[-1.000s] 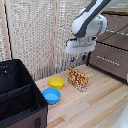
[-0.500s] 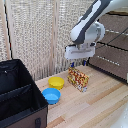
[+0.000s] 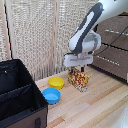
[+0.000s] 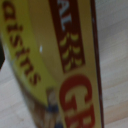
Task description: Position your gripper near the granola bar, please. Lightly grip the granola bar with your gripping tool. Relocate your gripper along with the granola bar toward the leading division of the caddy with caution. Gently release the granola bar into the leading division of the caddy.
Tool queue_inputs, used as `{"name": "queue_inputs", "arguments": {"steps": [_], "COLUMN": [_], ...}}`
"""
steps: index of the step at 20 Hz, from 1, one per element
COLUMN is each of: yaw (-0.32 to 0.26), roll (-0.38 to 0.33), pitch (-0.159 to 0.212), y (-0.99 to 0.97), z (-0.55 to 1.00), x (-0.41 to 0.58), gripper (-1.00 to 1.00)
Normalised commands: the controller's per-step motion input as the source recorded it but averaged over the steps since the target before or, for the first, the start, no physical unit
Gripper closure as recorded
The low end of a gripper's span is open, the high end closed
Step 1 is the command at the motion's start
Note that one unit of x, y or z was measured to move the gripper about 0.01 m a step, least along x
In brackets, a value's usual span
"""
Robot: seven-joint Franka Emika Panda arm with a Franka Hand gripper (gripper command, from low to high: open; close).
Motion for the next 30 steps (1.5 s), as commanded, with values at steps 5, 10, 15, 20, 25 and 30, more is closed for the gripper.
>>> {"name": "queue_inputs", "arguments": {"steps": [5,10,15,20,25,30], "yaw": [0.037,0.007,0.0,-0.044,-0.132,-0.16], "roll": [-0.002,-0.009,-0.012,0.01,0.051,0.001], "pitch": [0.048,0.035,0.0,0.0,-0.007,-0.002], "y": [0.03,0.12,0.12,0.04,0.01,0.04], "z": [-0.2,-0.03,0.01,0.19,0.49,0.77], "x": [0.025,-0.002,0.003,0.0,0.17,0.276], "gripper": [1.0,1.0,1.0,1.0,1.0,1.0]}}
